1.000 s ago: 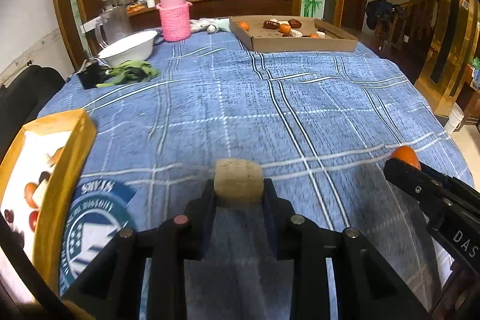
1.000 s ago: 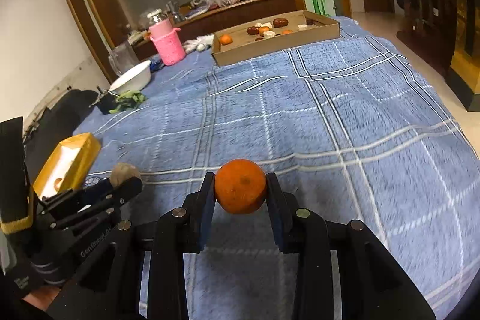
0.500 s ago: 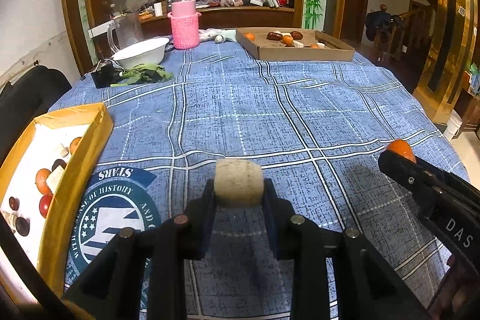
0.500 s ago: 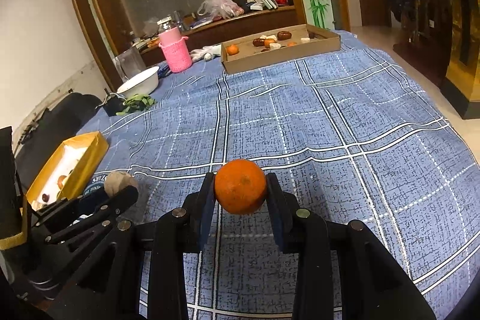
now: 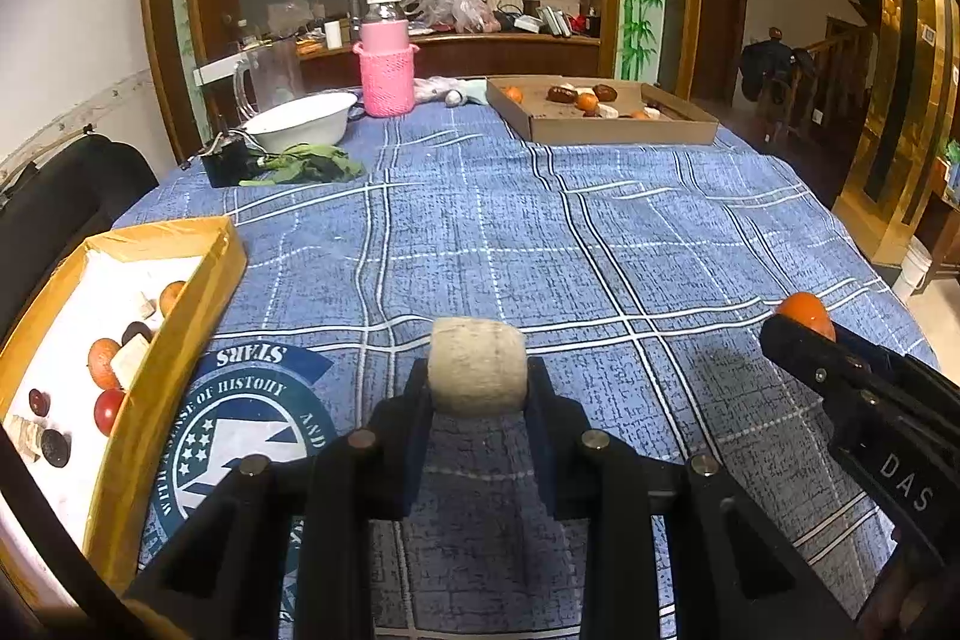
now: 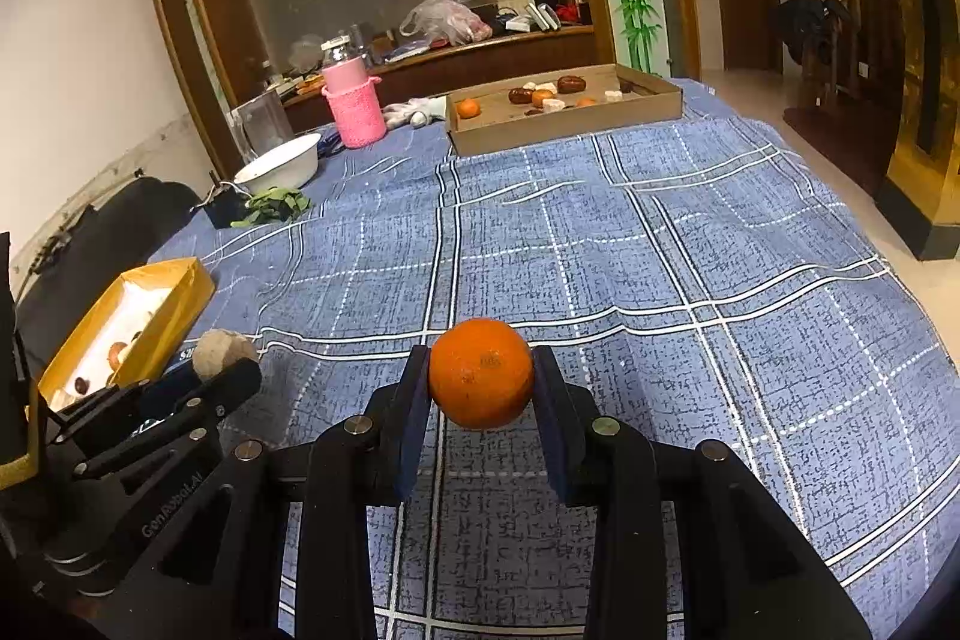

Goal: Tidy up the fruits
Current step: 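Carry the orange and beige cylinder toward the white tray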

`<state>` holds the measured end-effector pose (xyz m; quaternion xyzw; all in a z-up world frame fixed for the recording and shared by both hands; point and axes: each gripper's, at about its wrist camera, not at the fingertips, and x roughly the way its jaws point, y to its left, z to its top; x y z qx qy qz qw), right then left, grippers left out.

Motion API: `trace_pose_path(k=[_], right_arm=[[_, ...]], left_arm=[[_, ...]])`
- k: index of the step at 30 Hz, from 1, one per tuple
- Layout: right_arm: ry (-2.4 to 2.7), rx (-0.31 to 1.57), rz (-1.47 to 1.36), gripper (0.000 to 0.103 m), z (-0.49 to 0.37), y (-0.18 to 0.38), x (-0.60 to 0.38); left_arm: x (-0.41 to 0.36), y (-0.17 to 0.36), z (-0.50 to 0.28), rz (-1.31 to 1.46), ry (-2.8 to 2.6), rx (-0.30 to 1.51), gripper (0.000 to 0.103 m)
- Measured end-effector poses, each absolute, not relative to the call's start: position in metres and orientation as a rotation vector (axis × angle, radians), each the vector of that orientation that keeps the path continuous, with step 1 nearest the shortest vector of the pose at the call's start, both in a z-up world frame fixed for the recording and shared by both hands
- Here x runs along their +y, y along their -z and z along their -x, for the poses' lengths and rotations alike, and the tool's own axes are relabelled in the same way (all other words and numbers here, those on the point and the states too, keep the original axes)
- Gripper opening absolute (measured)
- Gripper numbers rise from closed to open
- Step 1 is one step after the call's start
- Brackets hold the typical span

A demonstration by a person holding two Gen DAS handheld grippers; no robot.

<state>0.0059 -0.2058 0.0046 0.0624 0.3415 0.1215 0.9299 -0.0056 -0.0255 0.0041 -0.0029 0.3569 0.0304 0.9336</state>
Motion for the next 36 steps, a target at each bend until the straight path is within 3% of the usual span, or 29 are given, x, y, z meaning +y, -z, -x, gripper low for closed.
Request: trace_pose_path(k=[36], right_arm=[[-0.278,0.652,-0.103,0.032,0.011,-0.018,-0.205]], left_arm=[[-0.023,-0.011,0.019,-0.002,-0.106,0.689,0.032]])
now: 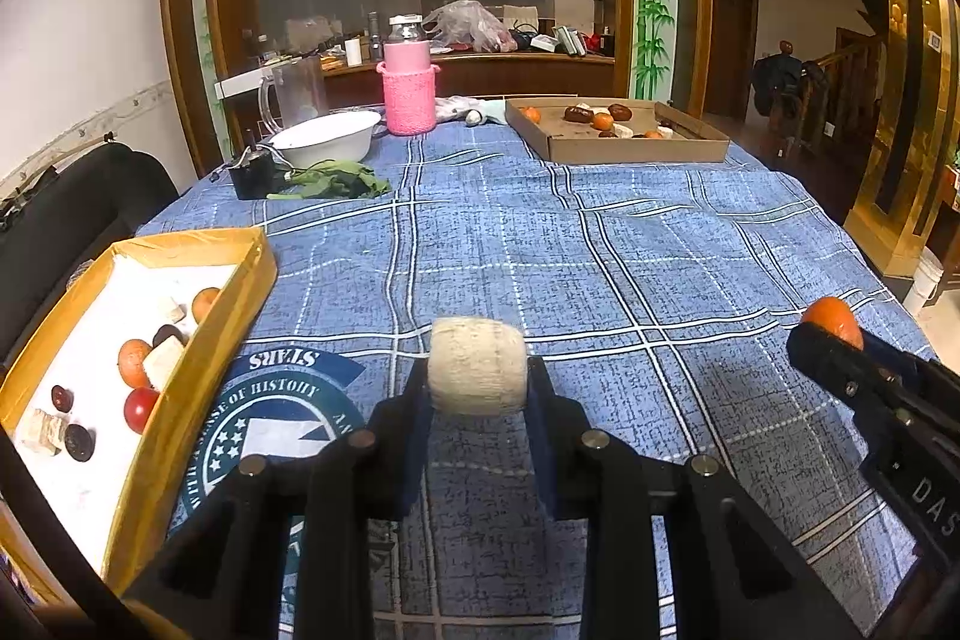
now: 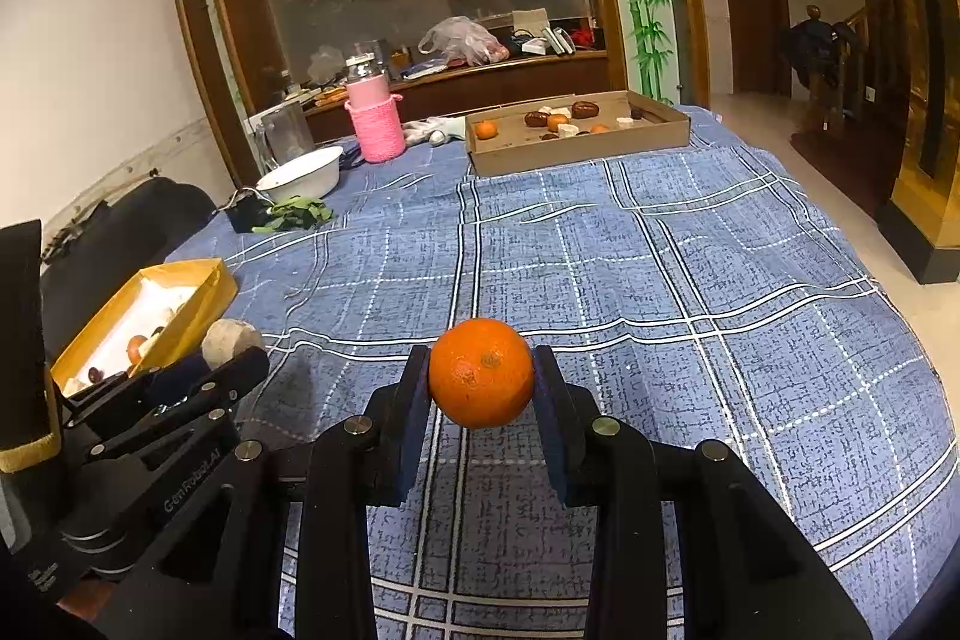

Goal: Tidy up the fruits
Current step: 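Carry the orange and beige cylinder toward the white tray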

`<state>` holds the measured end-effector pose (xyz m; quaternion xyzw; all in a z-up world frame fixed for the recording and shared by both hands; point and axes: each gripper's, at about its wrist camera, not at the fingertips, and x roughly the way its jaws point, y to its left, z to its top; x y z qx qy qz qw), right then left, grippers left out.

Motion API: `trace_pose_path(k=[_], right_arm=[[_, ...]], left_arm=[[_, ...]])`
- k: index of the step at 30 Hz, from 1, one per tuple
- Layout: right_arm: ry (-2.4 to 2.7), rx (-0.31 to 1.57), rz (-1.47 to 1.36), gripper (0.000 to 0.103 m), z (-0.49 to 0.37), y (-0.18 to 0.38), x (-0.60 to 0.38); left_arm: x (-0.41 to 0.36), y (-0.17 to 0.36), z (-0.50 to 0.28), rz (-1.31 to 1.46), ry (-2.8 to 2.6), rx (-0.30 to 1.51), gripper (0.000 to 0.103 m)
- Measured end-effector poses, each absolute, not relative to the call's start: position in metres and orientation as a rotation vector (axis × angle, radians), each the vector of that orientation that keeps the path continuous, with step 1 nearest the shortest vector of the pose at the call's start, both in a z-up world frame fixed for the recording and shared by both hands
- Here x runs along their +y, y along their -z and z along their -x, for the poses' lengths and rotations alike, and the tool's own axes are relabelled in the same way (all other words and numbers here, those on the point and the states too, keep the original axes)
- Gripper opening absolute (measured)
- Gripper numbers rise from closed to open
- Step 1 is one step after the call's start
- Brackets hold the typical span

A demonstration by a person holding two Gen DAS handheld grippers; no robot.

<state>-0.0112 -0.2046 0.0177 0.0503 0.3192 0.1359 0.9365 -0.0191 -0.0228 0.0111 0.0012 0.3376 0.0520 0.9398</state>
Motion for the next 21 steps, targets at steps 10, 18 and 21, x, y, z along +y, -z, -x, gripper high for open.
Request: trace_pose_path(k=[10,18,21], right_arm=[[-0.325,0.614,-0.106,0.032,0.025,-0.037,-0.204],[-0.423,0.594,-0.084,0.032,0.033,-0.05,-0.175],[-0.457,0.588,-0.078,0.032,0.034,-0.054,-0.163]], left_arm=[[0.004,-0.028,0.043,0.035,-0.127,0.681,0.032],[0.043,-0.05,0.072,0.086,-0.181,0.642,0.032],[0.058,-0.056,0.079,0.105,-0.201,0.629,0.032]])
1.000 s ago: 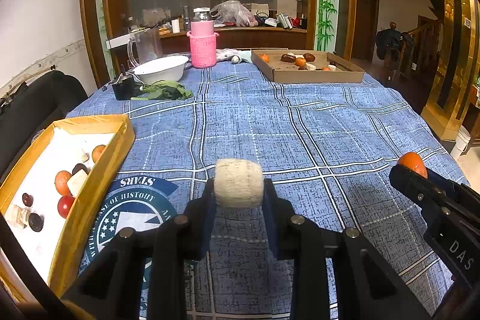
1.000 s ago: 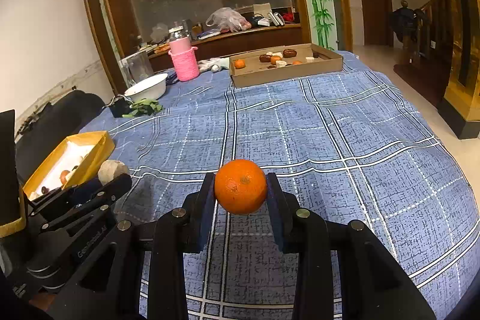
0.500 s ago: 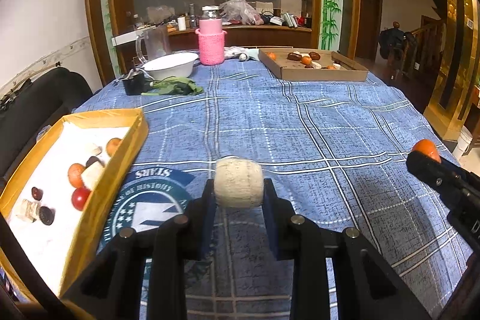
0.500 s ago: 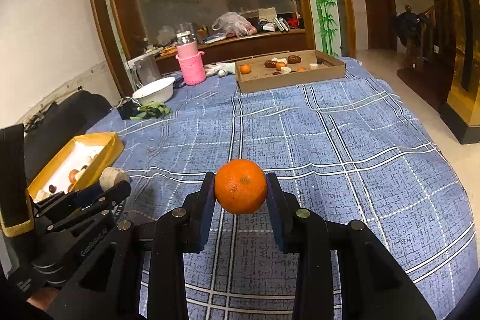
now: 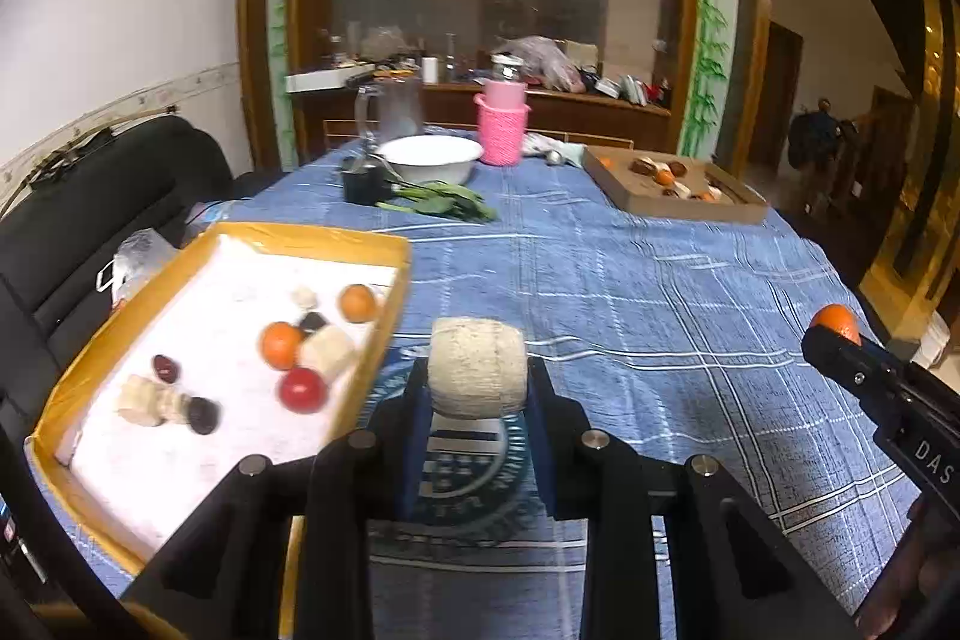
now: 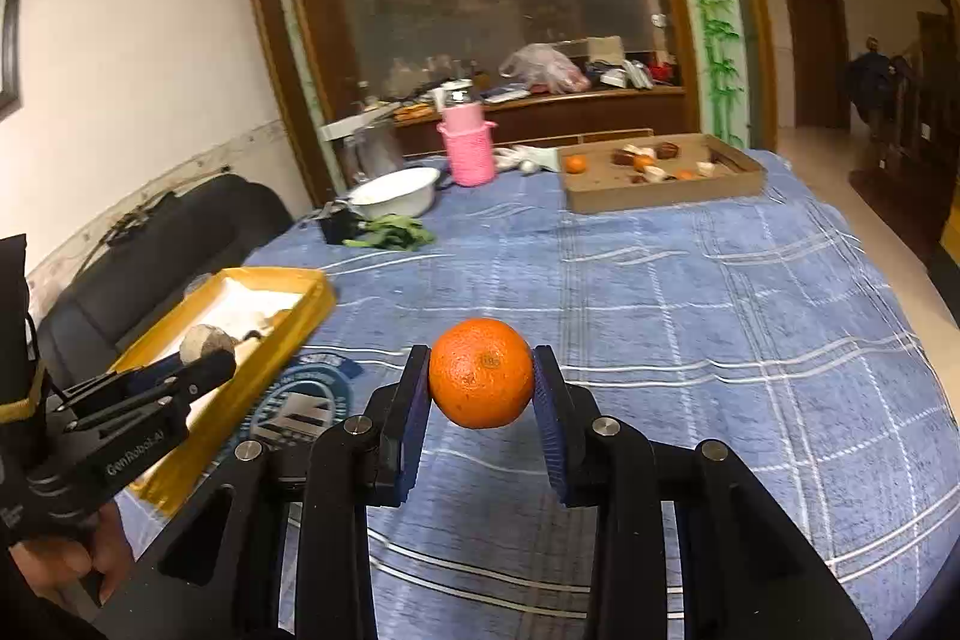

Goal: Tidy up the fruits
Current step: 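Carry the orange and beige cylinder toward the white tray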

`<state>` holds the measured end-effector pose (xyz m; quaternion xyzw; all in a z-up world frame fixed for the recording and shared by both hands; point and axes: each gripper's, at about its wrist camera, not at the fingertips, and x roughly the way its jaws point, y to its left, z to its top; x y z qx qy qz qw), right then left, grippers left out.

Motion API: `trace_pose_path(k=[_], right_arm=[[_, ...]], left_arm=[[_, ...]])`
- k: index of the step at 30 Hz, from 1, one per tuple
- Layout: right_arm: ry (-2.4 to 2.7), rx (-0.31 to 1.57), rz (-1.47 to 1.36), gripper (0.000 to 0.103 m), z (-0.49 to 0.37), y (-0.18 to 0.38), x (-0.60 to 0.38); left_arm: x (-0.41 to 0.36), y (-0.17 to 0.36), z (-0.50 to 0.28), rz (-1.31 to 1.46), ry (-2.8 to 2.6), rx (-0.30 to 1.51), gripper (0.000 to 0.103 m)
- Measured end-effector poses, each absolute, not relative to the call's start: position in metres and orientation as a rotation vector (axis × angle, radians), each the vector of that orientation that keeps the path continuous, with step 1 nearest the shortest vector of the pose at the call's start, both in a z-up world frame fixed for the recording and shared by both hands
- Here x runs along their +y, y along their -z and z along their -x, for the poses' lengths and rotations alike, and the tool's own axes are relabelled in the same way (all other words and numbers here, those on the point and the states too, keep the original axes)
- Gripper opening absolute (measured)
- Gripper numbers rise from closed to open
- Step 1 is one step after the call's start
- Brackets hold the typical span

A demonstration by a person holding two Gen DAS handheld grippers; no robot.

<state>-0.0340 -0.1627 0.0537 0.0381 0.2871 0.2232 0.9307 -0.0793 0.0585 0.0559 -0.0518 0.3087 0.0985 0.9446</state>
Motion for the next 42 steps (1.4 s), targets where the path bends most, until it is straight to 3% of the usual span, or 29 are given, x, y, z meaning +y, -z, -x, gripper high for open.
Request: trace_pose_path(k=[42], right_arm=[[-0.937,0.627,0.103,0.031,0.051,-0.082,0.11]], left_arm=[[0.251,-0.045,0.172,0.254,-0.47,0.547,0.032]])
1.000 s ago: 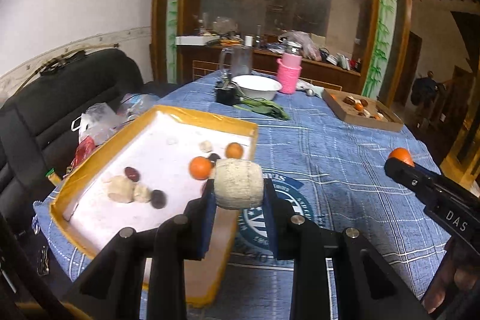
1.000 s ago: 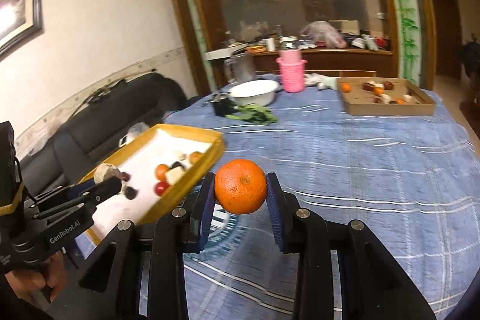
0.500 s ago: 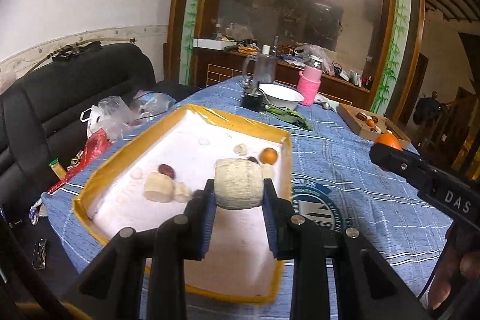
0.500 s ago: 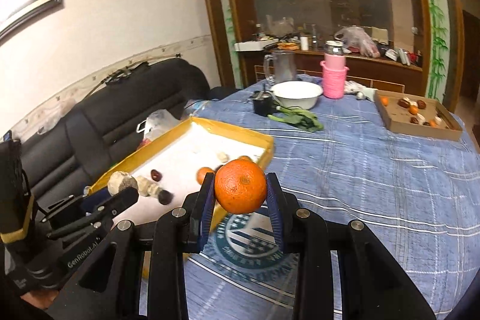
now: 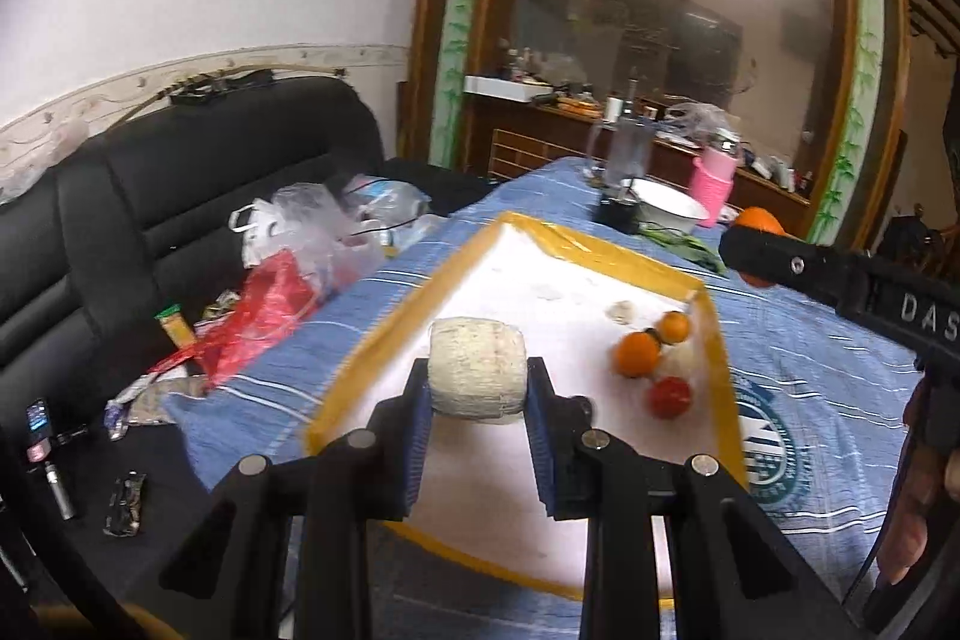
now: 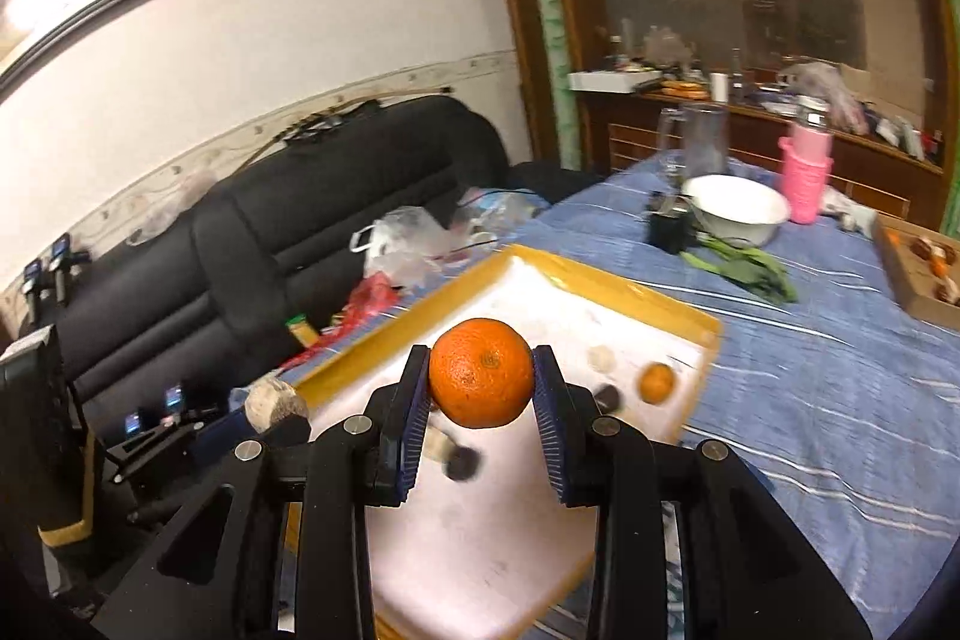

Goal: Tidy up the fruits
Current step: 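Carry the orange and beige cylinder toward the white tray, then lower the orange and beige cylinder into the tray and open both tools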

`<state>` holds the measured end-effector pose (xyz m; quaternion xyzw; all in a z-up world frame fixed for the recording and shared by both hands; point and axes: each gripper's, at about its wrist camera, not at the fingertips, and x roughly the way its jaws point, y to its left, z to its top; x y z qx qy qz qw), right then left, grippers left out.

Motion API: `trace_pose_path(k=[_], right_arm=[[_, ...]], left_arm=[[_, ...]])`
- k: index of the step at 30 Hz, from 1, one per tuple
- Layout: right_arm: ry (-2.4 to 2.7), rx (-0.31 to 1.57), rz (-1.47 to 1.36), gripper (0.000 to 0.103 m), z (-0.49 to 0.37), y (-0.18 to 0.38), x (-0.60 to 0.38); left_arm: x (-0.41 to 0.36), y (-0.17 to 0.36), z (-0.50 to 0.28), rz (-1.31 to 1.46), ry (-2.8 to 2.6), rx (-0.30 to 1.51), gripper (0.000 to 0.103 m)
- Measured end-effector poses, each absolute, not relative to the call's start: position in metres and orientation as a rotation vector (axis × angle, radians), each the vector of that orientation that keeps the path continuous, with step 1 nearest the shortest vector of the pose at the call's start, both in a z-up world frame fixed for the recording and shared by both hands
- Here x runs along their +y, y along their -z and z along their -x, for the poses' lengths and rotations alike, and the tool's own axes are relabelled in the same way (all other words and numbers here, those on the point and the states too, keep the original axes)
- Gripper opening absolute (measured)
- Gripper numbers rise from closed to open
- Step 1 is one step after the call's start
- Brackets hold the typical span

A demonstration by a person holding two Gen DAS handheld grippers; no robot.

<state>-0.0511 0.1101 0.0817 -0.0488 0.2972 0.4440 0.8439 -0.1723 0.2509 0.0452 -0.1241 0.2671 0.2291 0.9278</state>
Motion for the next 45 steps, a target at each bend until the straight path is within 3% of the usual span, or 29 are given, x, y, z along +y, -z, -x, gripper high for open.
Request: trace_pose_path(k=[10,24,34,45], right_arm=[[-1.019,0.631,0.062,0.031,0.044,-0.084,0.125],[-0.962,0.549,0.027,0.031,0.05,-0.11,0.063],[-0.955,0.553,0.017,0.031,0.036,-0.114,0.06],[-0.923,0.704,0.114,0.031,-0.021,-0.062,0.107]], left_arm=[[0.255,-0.049,0.178,0.239,-0.542,0.548,0.032],[0.22,-0.07,0.174,0.213,-0.469,0.518,0.032],[0.254,-0.064,0.166,0.269,-0.537,0.564,0.032],[0.253,-0.036,0.117,0.242,-0.512,0.708,0.032]])
